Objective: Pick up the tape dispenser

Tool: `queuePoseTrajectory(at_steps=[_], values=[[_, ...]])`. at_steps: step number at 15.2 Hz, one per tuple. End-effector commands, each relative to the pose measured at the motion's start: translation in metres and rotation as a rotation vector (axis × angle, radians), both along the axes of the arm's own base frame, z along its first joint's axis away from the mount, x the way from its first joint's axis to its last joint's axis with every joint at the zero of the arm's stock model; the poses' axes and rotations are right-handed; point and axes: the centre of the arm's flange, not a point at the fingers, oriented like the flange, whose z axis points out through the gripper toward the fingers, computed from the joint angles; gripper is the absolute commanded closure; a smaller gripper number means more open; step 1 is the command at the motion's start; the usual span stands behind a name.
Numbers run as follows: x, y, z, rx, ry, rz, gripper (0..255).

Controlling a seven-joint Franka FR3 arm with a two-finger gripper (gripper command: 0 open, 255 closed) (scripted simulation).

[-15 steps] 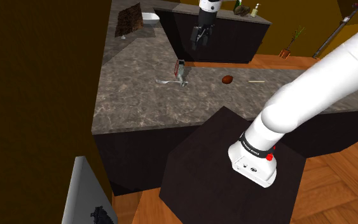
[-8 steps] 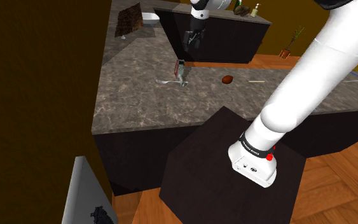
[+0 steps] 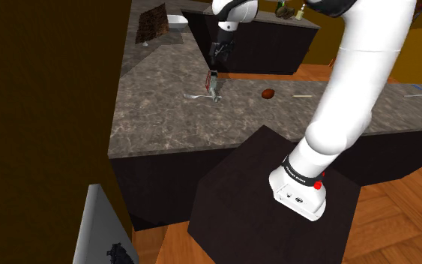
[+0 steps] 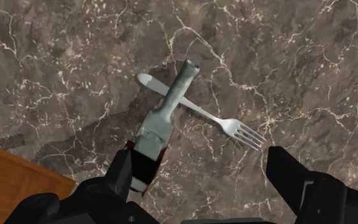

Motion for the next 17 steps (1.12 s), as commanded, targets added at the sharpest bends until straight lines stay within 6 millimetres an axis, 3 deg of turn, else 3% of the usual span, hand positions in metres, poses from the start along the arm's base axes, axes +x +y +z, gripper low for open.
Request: queuePoseTrajectory(at_steps=[1, 10, 17], values=[[0.017, -0.016, -0.017, 0.007, -0.002, -0.014, 0], [0.092, -0.081, -0.084, 0.037, -0.013, -0.078, 0], [0.094, -0.083, -0.118, 0.038, -0.013, -0.079, 0]])
